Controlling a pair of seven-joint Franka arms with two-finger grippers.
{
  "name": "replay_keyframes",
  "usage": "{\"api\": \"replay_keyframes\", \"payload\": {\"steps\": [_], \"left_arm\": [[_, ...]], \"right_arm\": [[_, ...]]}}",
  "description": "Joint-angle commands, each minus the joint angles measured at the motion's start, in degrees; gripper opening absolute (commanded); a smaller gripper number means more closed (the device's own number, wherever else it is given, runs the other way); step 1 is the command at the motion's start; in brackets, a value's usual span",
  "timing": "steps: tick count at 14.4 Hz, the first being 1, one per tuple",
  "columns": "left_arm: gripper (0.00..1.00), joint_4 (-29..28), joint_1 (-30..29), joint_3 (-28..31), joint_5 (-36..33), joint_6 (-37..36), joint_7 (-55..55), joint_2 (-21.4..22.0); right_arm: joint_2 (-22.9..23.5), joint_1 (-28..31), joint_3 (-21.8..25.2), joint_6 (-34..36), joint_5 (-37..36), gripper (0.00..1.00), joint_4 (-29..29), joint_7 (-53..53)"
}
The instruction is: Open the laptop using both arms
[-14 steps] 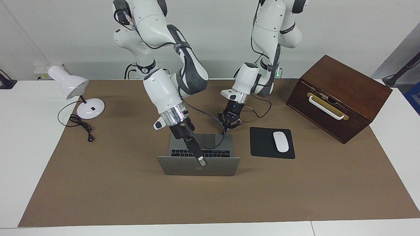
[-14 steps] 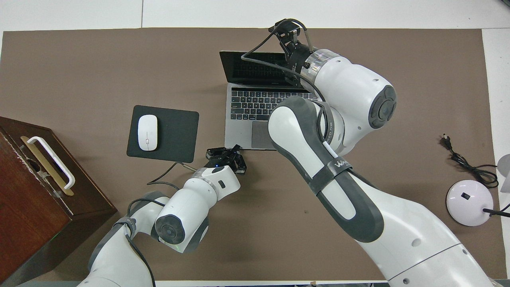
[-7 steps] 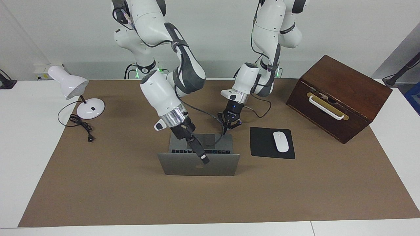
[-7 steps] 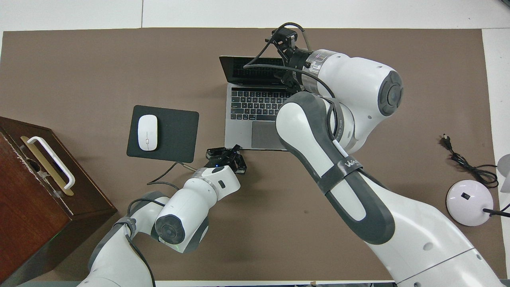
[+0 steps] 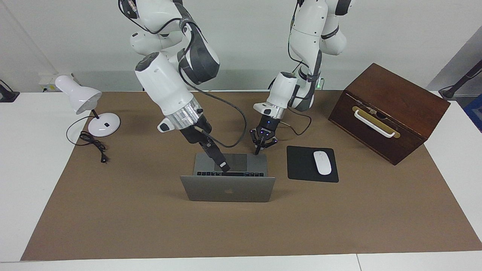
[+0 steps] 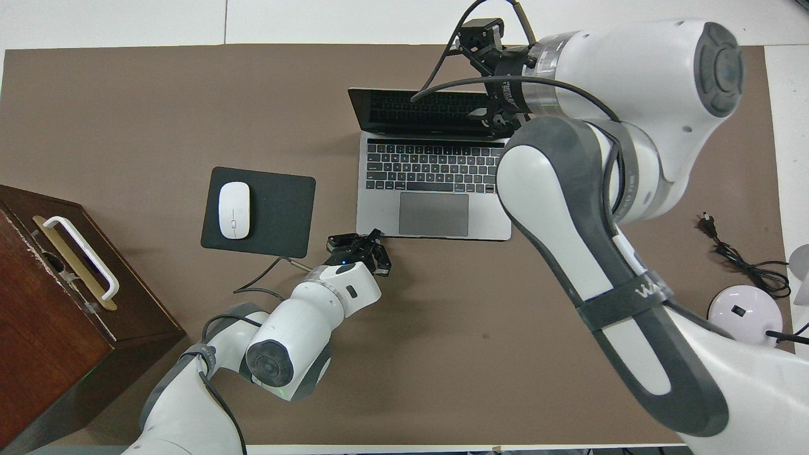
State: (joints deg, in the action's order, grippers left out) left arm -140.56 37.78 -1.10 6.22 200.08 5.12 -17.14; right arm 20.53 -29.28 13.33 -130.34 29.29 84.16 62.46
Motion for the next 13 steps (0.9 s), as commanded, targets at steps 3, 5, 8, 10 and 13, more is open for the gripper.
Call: {"api": "replay_keyframes", "payload": {"steps": [3, 5, 8, 10, 13], "left_arm": [[0.00, 3.2, -1.2, 0.3, 1.3, -0.9, 0.9, -0.5], [0.00, 3.3, -1.4, 0.4, 1.3, -6.2, 1.1, 2.4], [0.00, 3.4, -2.4, 0.4, 1.3, -15.0, 1.1, 8.6], [0.00, 3.7, -3.8, 0.4, 1.3, -22.8, 0.9, 13.0], [0.00, 6.5, -5.0, 1.0, 1.3, -36.3, 0.7, 18.6]], "right_arm": [[-2.1, 2.8, 0.8, 11.9, -6.5, 1.00, -3.1, -8.5], [-3.6, 3.6, 1.6, 16.6, -9.5, 1.00, -4.7, -16.7], [-6.2, 4.1, 1.9, 19.8, -16.4, 1.00, -4.8, -26.1], [-7.5, 5.4, 2.1, 22.5, -18.1, 1.00, -4.8, -34.7], [-9.2, 7.7, 2.8, 27.5, -19.3, 1.00, -4.8, -46.2]]}}
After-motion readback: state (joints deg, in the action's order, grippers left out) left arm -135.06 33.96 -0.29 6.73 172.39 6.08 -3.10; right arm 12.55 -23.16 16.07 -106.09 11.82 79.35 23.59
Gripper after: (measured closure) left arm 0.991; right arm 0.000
